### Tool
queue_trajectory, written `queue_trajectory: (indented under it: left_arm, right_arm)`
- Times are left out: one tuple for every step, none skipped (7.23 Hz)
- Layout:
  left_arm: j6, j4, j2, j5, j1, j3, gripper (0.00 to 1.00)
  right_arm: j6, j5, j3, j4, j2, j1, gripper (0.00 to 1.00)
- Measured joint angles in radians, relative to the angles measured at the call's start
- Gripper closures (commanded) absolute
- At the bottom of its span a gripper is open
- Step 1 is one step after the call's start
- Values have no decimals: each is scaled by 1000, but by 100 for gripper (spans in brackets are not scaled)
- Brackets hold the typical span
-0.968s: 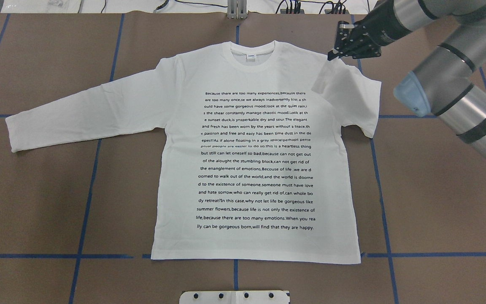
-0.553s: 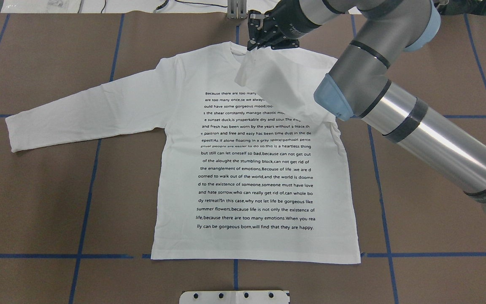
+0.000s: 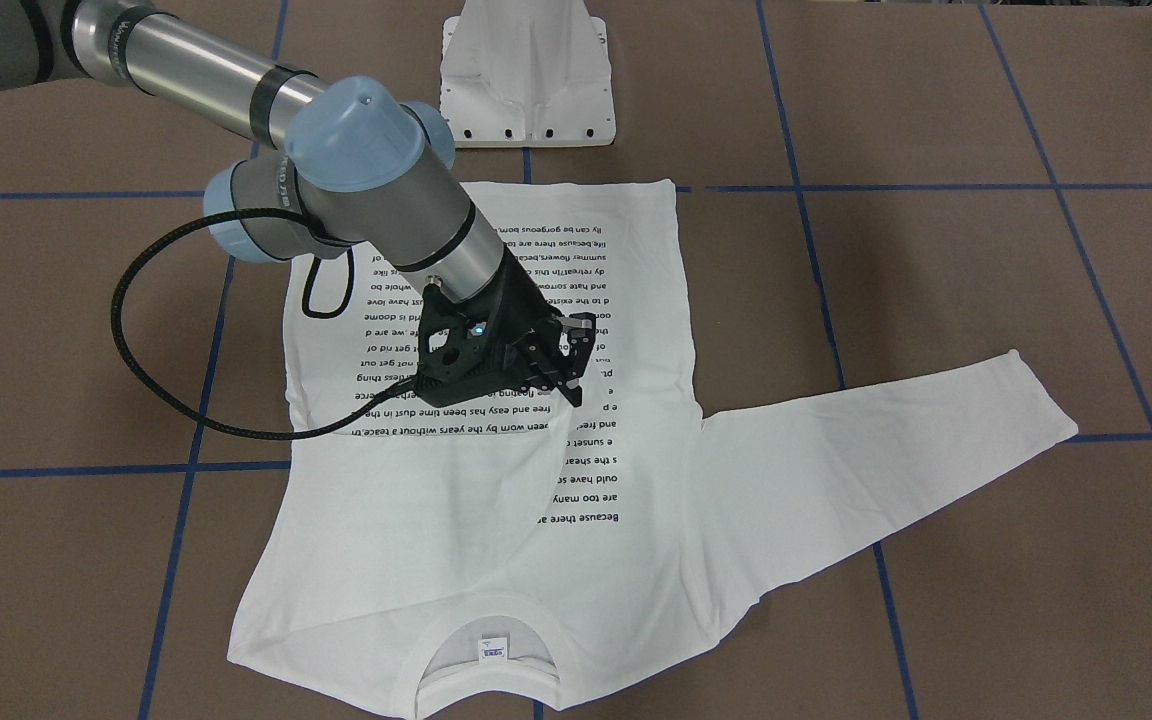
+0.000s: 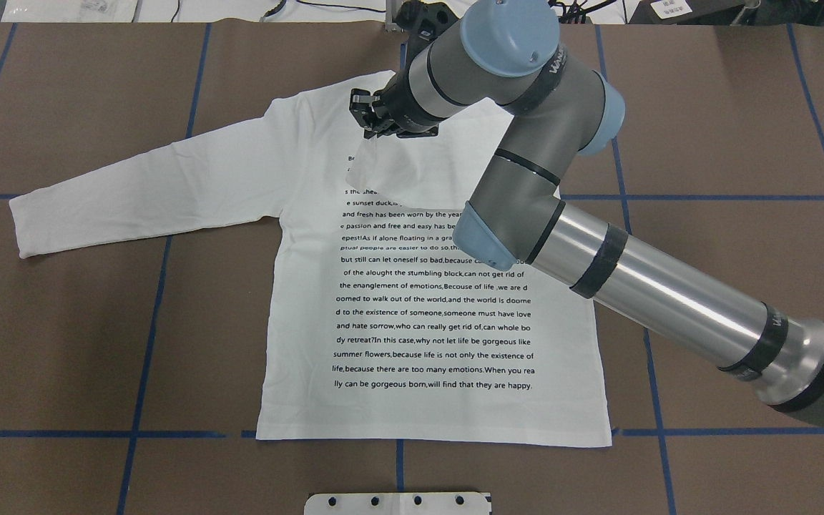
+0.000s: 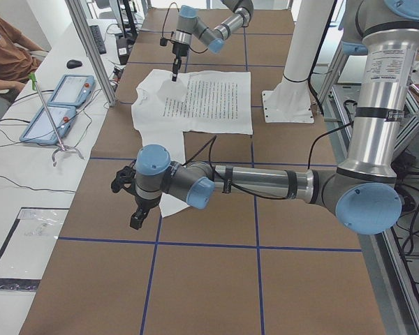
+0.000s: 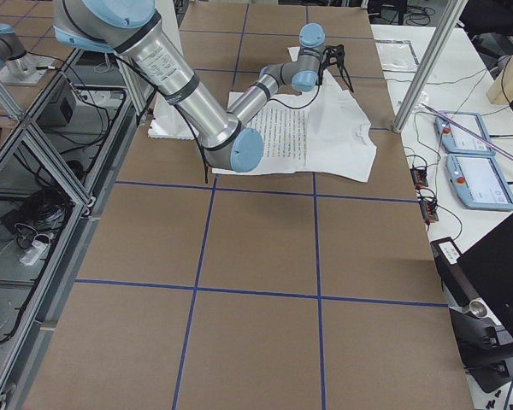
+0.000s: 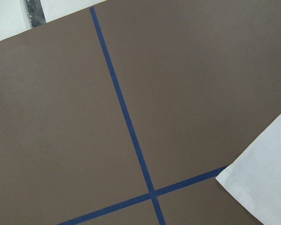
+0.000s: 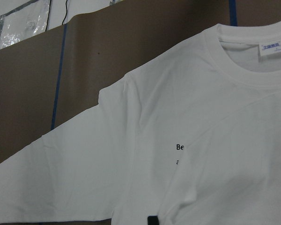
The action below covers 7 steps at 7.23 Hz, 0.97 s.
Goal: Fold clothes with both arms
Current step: 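Grasp the sleeve nearest the right gripper at its cuff, then carry the sleeve across the shirt body toward the collar and release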
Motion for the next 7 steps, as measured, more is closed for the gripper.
queue_trajectory:
  left_arm:
    - [0,0,0,0,0,-1,0]
    - [-1,-1,-2,0,0,-3,0]
    - [-1,-1,-4,0,-1,-3,0]
    - [-1,-1,-7,0,-2,-3,0]
    - [-1,-1,-9,0,-3,-3,0]
    - [-1,-1,-10,0,-3,-3,0]
    - [-2,-1,-11,0,-4,-2,0]
  right_arm:
    - [-4,-14,-131,1,76,-11,100]
    - [-11,-38,-260,4,159,-21,56]
    - [-20,-75,-341,8,217,-35,1]
    - [-32,-138,-376,24,246,-63,0]
    - [-38,-211,-390,59,258,-94,0]
    - [-40,-255,-395,92,265,-108,0]
    - [-40,-281,-397,109,272,-115,0]
